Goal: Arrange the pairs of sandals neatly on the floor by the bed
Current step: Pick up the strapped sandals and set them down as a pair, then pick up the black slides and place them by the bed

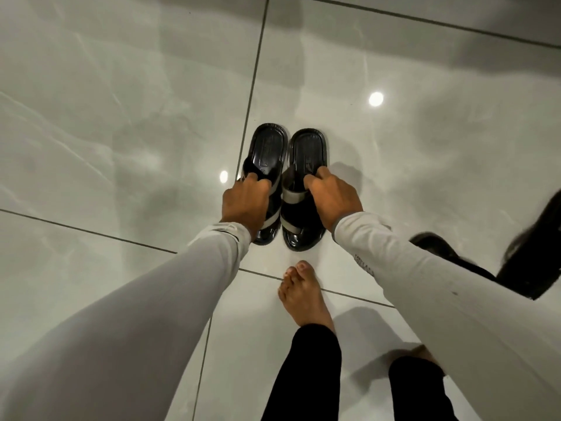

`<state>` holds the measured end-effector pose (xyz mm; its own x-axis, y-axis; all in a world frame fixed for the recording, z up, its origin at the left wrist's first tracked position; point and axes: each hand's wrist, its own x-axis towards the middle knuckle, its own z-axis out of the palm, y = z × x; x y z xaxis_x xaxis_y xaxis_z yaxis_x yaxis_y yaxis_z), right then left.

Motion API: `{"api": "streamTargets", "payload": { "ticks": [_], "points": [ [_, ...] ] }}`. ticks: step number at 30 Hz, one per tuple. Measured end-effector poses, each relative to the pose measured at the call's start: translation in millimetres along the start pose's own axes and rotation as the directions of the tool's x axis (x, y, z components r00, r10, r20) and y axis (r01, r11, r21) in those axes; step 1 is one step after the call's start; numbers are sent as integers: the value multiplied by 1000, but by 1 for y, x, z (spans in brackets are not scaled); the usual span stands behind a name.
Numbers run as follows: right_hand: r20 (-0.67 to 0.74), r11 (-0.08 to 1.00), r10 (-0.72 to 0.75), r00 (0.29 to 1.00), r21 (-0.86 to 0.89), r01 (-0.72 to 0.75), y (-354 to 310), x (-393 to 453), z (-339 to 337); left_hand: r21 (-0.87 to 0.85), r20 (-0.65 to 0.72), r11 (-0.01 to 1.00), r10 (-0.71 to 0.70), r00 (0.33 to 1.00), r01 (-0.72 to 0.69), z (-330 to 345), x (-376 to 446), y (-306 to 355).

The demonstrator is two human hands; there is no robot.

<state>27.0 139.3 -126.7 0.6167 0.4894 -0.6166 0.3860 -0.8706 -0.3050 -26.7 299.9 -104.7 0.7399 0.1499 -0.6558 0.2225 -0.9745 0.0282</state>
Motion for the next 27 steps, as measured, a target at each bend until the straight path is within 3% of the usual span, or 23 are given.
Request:
{"api": "streamTargets", "payload": {
  "ticks": [4, 8, 12, 16, 22, 27],
  "points": [
    [19, 999, 22, 1000, 35, -22, -1, 0, 1, 47, 72, 999, -2, 997, -1, -6, -7, 1],
    [-21, 989, 1, 1000, 148, 2, 9, -14, 1, 48, -54, 999, 10, 999, -7, -5, -15, 11],
    [-55, 980, 113, 992, 169, -103, 52, -58, 6, -38, -213, 995, 81, 974, -91, -1, -32, 48],
    [9, 939, 305, 952, 167, -302, 130, -122, 19, -8, -187, 982, 186, 965, -191, 16, -51, 125],
    [23, 780, 603, 798, 192, -595, 259, -204, 31, -268, 135, 931, 292, 947, -249, 62, -79, 285],
    [-10, 760, 640, 768, 155, -631, 356, -240, 30, -460, 310, 878, 299, 903, -134, 126, -97, 409]
  ]
}}
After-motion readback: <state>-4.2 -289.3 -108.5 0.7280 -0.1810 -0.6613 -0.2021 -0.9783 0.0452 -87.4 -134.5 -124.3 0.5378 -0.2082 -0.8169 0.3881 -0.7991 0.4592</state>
